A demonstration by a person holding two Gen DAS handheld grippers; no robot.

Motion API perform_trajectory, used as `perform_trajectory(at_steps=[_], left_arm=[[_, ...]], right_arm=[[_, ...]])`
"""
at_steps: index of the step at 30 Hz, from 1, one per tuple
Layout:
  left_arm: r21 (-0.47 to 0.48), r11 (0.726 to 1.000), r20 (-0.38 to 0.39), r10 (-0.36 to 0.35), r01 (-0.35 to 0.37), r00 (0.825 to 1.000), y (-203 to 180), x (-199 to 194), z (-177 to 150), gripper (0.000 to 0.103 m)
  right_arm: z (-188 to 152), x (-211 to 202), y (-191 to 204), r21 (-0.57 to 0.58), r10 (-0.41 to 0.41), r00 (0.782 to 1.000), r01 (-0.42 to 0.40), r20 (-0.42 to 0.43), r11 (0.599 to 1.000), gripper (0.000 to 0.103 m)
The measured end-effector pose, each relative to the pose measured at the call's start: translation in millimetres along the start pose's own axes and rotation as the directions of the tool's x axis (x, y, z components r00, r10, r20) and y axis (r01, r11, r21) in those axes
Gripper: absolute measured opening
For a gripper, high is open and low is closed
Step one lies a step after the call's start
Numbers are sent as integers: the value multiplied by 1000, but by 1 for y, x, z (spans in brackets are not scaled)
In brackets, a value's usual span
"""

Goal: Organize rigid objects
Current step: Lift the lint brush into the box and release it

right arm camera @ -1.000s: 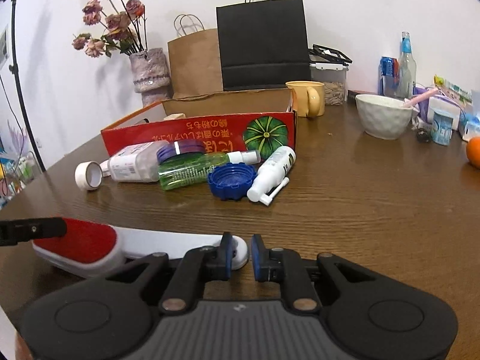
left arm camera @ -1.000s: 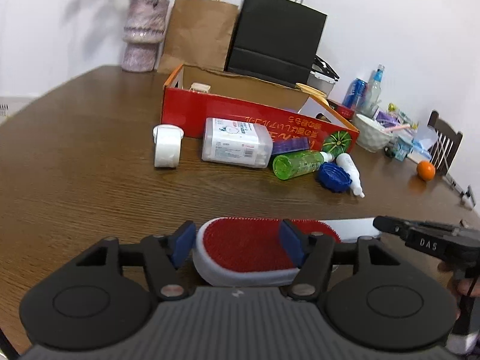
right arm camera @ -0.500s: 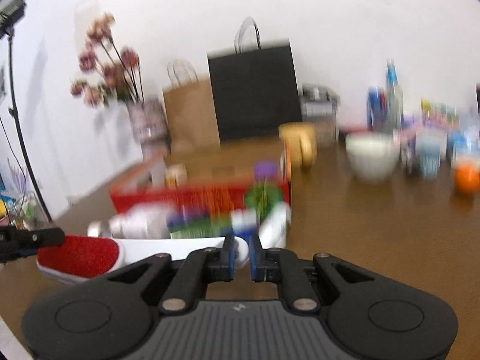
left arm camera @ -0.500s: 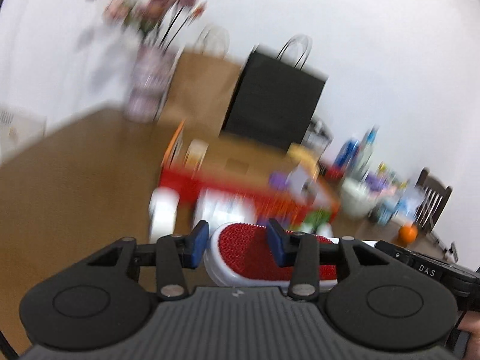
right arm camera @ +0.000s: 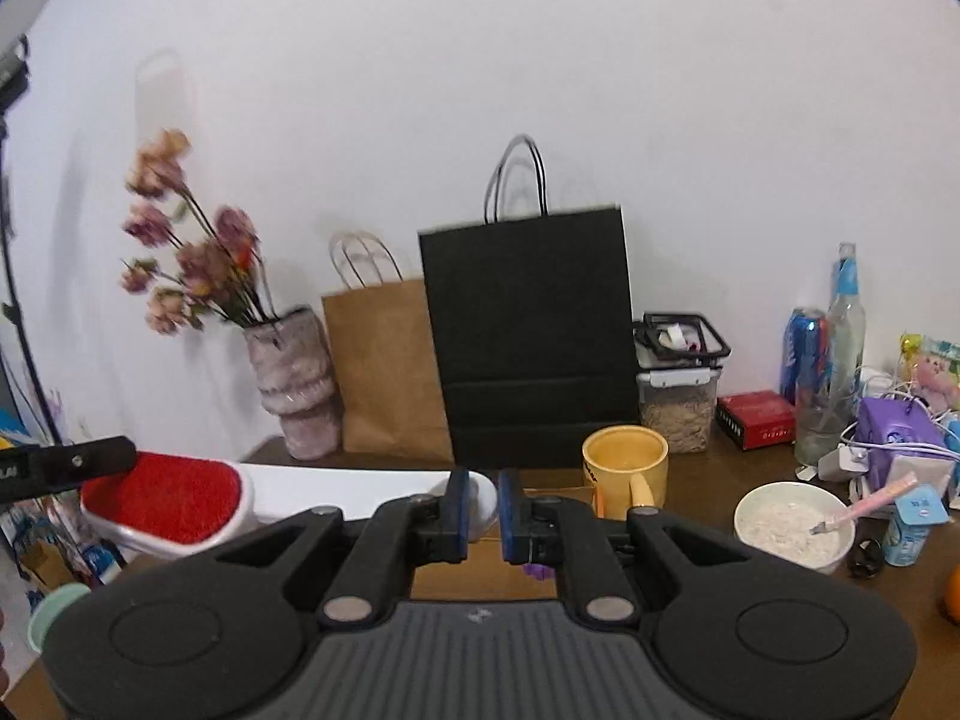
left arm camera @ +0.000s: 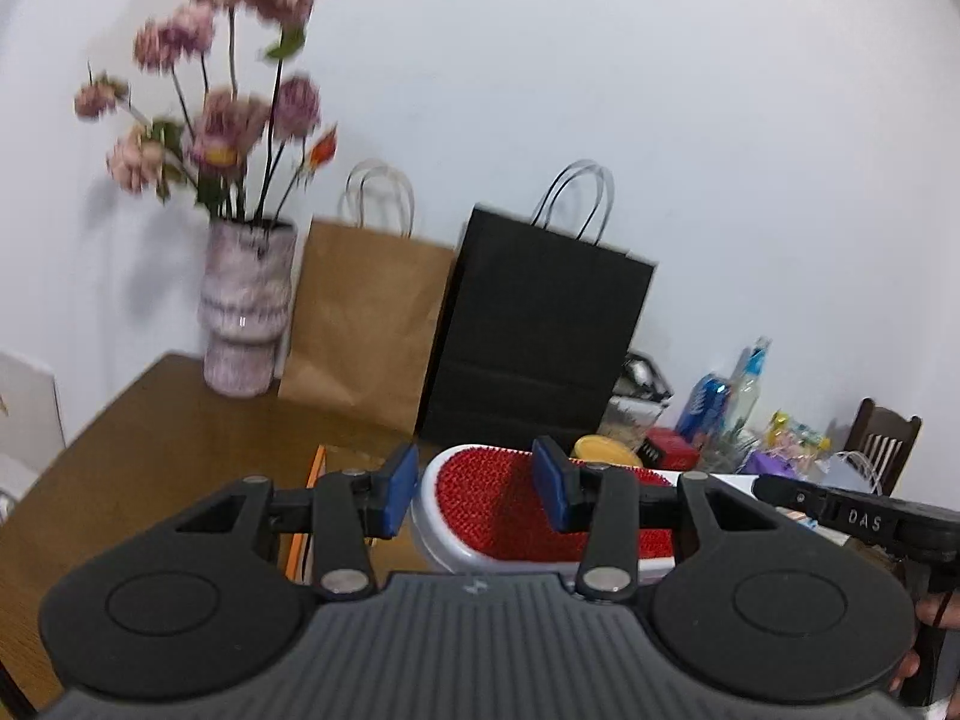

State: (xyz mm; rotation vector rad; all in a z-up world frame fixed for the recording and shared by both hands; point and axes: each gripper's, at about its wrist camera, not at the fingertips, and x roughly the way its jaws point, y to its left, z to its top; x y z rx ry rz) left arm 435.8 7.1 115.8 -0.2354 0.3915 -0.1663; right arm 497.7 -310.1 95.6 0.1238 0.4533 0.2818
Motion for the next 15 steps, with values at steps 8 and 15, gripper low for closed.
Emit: perform_trajectory(at_steps=[8,15], left_arm=[[-49,997,-233,40,-53,972,43,105,-28,42],[-89,990,-356,68,-107,932,86,162,-66,35]], right_arm=[[-27,113,-26,113,7,962,25,-274,993,10],[-62,153,-17,76,11,921,21,-390,997,9]])
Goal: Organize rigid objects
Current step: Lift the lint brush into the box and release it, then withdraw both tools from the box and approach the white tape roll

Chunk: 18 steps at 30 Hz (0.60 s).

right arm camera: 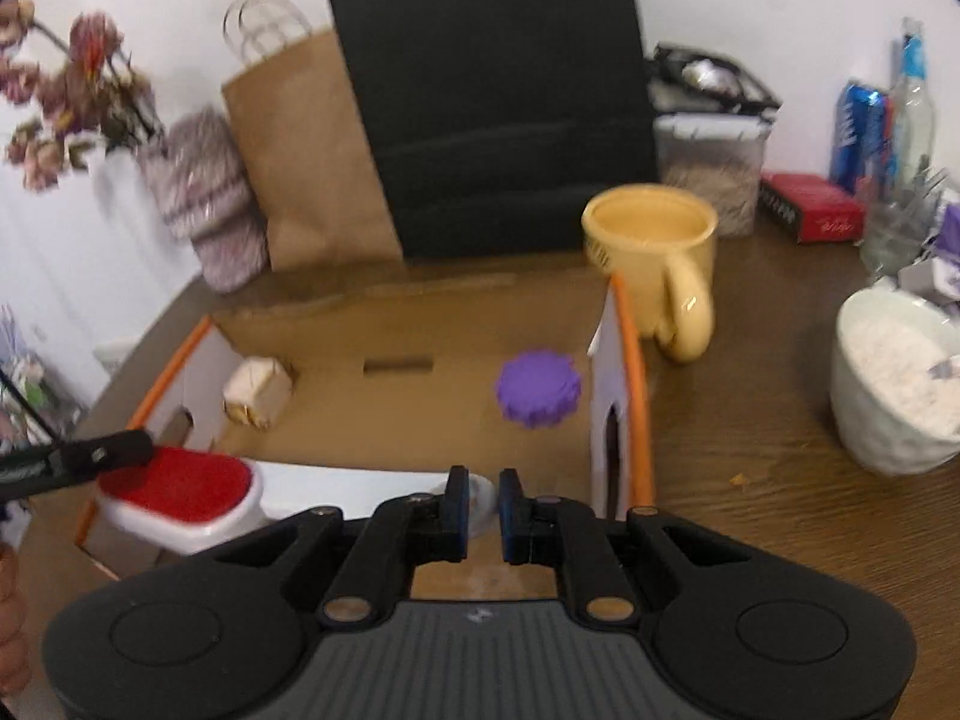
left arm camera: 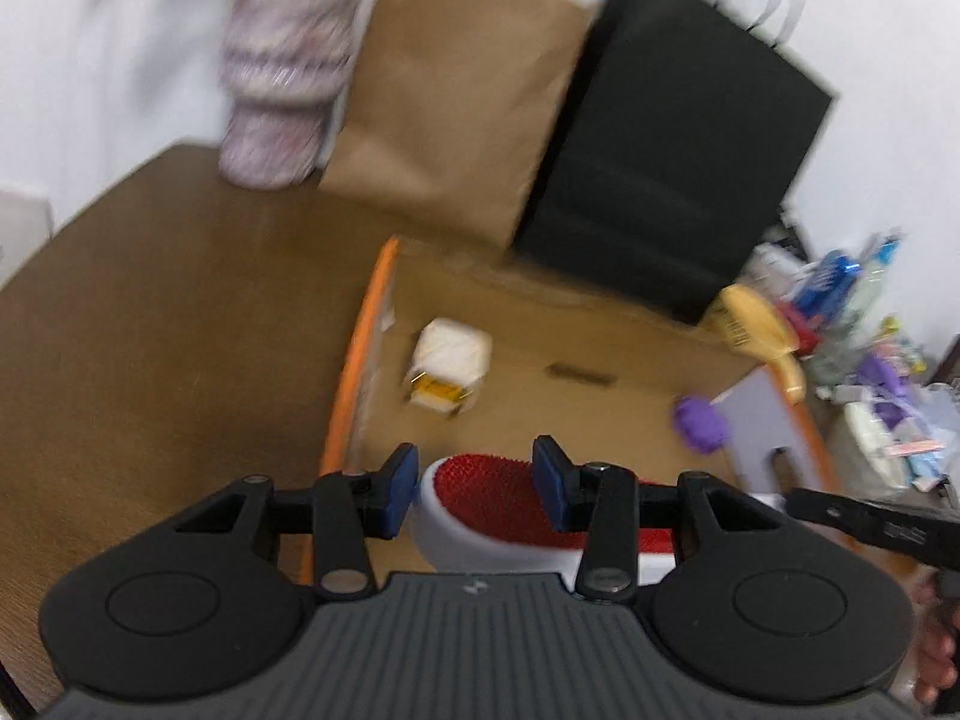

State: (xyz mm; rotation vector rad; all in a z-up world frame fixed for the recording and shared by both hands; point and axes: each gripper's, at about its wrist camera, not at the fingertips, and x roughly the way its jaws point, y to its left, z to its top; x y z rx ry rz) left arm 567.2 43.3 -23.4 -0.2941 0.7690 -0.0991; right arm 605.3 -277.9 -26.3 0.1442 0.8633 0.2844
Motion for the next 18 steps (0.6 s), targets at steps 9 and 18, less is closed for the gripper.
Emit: perform_trajectory(at_steps=[9,18], left_arm=[[186,981,5,59,-59,998,-19,0,-15,31],[182,977,114,93,-113,989,-24,-69,-1,67]], right_arm=[[-4,1,15,-32,20,1000,-20,-13,999,12],[1,-71,14,-52,23,995,-18,100,998,22]])
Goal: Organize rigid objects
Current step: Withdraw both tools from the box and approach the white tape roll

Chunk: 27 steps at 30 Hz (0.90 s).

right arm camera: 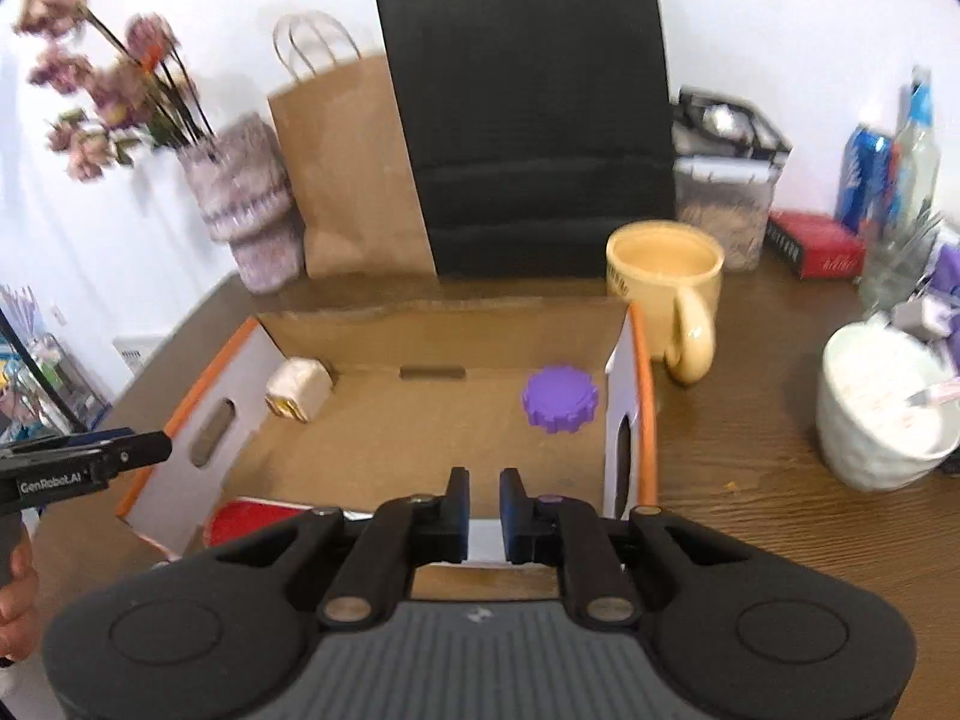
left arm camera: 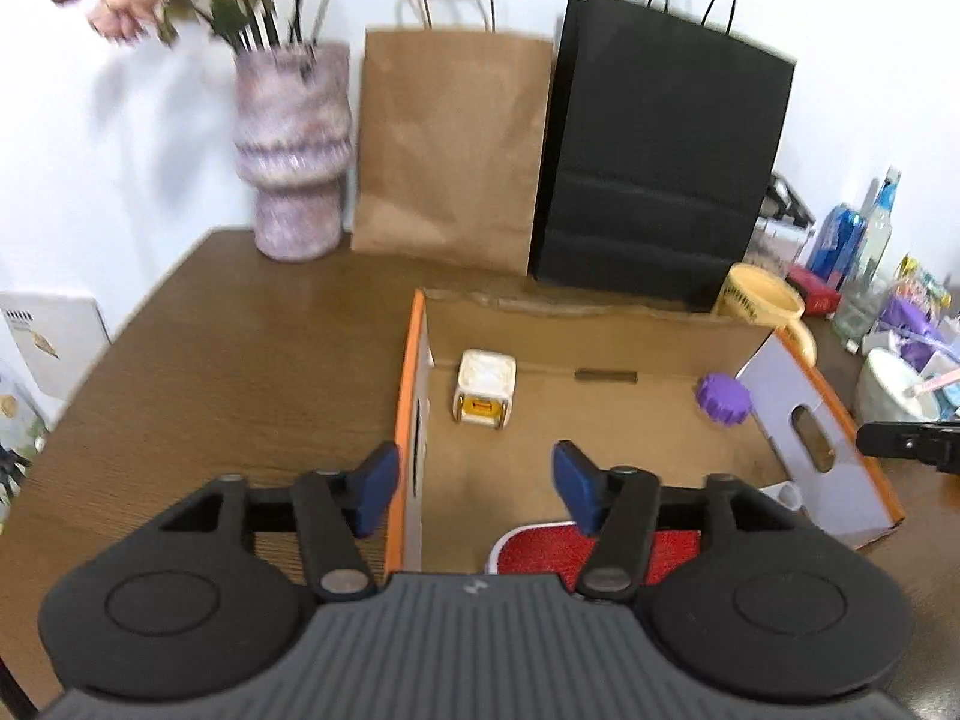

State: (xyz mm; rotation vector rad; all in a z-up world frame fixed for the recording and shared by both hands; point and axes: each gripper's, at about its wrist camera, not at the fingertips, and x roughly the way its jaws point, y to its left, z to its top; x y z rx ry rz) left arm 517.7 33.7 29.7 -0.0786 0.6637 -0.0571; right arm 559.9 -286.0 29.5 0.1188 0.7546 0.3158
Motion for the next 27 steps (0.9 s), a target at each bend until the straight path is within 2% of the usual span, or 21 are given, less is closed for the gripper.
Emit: perform_trajectory(at_steps=[1,2,3,4,5,6,8,11,16,19,24,27], left_arm=[[3,1000,26,6,-6,1000,-3,-12,1,76],[5,1000,63,13,-13,998,-5,-26,0,80],[8,1000,108,20,-21,994,-7,-38,-2,90],[14,999,179,32,-35,983,-10,-55,-6,103],[22,998,242,44,-51,969,-14,-68,-11,103],[33,997,310,59,-73,949,-18,-82,-17,103],[70,994,360,54,-84,932,-26,-99,-27,103],[78,995,346,29,-59,938,-32,-111,-34,103],[35,999,358,27,-42,933,-31,-129,-46,103],[30,999,381,28,-43,924,-32,-143,-58,103],[5,1000,434,18,-22,901,-32,-173,-91,103],[13,1000,441,11,-18,897,-35,-192,-114,103]], right_arm=[[0,-13,1,7,16,999,-17,29,1000,32],[0,-26,1,13,29,997,-30,65,999,53],[-2,-37,1,16,35,994,-37,100,999,81],[-6,-51,3,13,38,988,-40,153,999,93],[-11,-62,5,1,35,978,-36,207,999,103],[-17,-74,9,-20,22,964,-17,264,1000,103],[-29,-88,18,-73,-19,947,45,320,996,103],[-44,-98,29,-114,-68,936,113,345,987,103],[-64,-111,35,-91,-52,925,93,376,992,103],[-75,-120,40,-89,-51,917,94,397,992,103],[-102,-147,47,-83,-49,883,99,467,992,103],[-125,-164,51,-92,-43,871,100,489,991,103]])
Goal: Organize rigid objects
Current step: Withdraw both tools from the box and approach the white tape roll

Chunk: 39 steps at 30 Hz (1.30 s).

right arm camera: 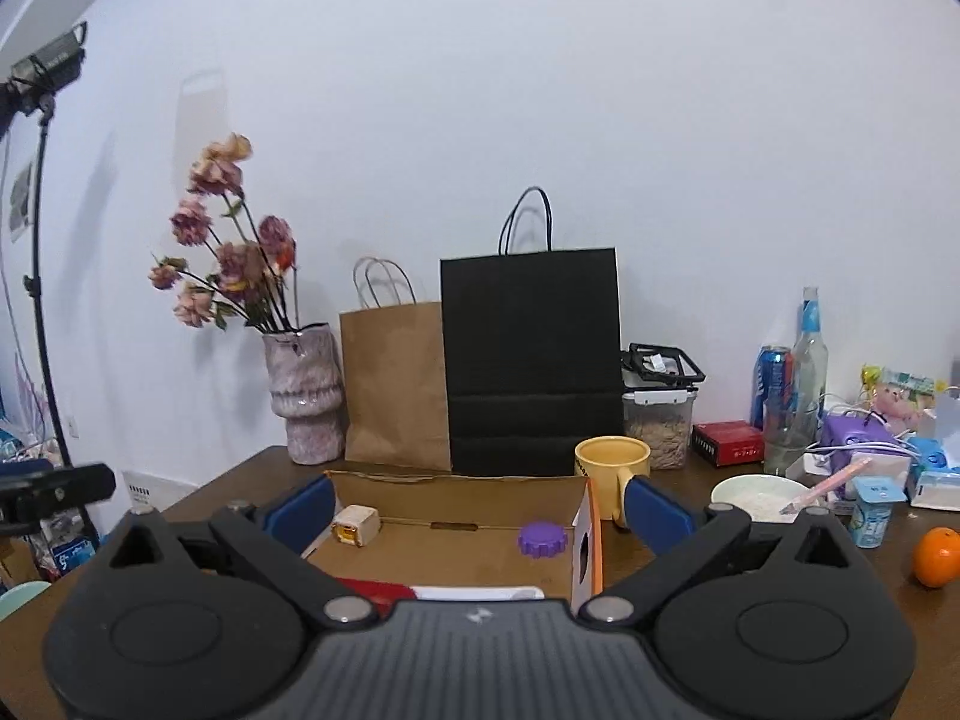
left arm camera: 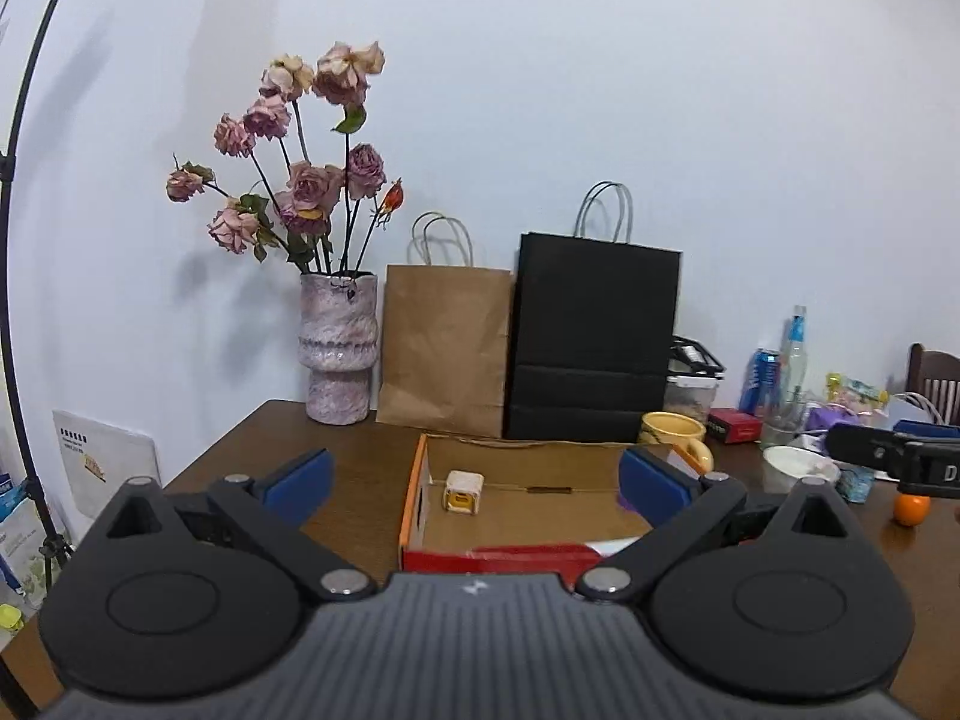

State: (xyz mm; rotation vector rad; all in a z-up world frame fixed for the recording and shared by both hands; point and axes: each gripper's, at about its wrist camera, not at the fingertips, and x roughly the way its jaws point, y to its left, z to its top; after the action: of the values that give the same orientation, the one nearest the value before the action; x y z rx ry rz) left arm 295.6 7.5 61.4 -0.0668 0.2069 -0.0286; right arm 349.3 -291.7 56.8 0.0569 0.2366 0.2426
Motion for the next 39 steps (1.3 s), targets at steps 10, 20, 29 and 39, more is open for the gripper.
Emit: perform_trajectory(at_steps=[10,20,29,39], left_arm=[[32,999,47,-10,8,999,-9,-97,-37,103],[54,998,43,-20,18,999,-9,-213,-96,103],[100,989,37,107,-110,994,-23,-259,-144,103],[105,992,1,72,-71,997,-24,-254,-144,103]], right_arm=[[-46,-83,22,29,29,1000,-29,-1,999,103],[-103,-198,47,42,41,999,-41,-2,998,103],[-161,-259,79,16,6,1000,-7,21,1000,103],[-157,-256,83,2,4,1000,-5,12,1000,103]])
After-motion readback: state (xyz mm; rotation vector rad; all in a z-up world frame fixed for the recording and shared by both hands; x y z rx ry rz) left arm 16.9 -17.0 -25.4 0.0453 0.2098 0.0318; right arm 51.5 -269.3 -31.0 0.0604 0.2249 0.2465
